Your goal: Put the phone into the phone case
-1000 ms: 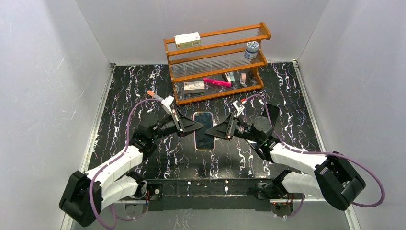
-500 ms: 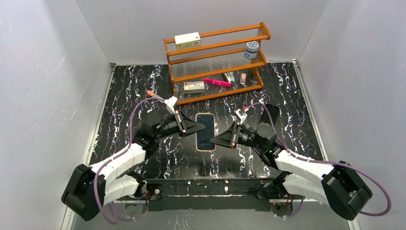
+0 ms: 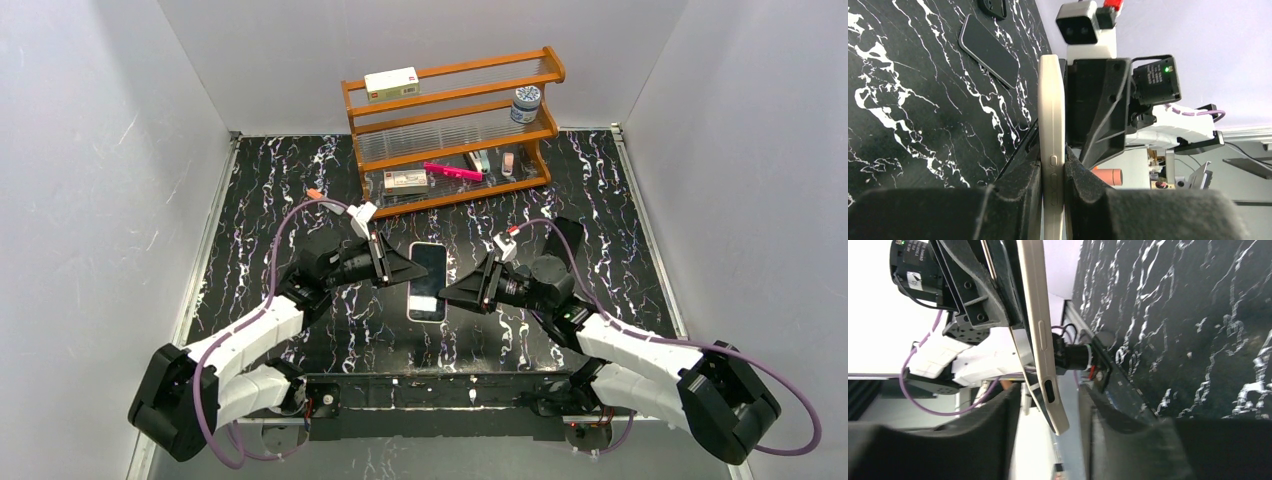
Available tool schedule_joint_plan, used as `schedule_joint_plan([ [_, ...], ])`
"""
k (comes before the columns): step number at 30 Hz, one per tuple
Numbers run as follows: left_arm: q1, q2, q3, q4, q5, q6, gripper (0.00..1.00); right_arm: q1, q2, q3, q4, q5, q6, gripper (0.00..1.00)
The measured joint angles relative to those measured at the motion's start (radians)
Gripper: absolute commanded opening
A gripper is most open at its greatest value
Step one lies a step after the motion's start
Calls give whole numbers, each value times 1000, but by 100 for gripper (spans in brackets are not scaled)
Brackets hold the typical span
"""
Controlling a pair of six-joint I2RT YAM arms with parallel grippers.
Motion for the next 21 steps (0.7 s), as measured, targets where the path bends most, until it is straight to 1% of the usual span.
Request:
schedule_joint_plan([
  [3, 1, -26, 0, -30, 14, 22, 0, -2, -31, 13, -44, 25, -18, 71],
  [5, 1, -47, 0, -30, 14, 19, 0, -2, -35, 23, -50, 23, -24, 79],
  [6, 1, -58, 0, -20, 14, 10, 0, -2, -33, 27, -49, 15, -26, 81],
  [8, 1, -69, 0, 7, 13, -15, 0, -2, -20, 31, -49, -3, -29, 83],
  [9, 1, -72, 0, 25, 10, -29, 0, -2, -11, 31, -49, -13, -29, 82],
  [11, 1, -76, 0, 40, 2, -41, 0, -2, 8, 32, -43, -32, -26, 79],
  [14, 1, -76, 0, 39, -13, -45, 0, 0, 26, 34, -20, -55, -22, 67],
  [16, 1, -75, 0, 39, -18, -43, 0, 0, 30, 34, -1, -63, -16, 62],
  [21, 1, -74, 0, 29, -67, -11, 0, 3, 31, 28, 23, -71, 21, 64],
])
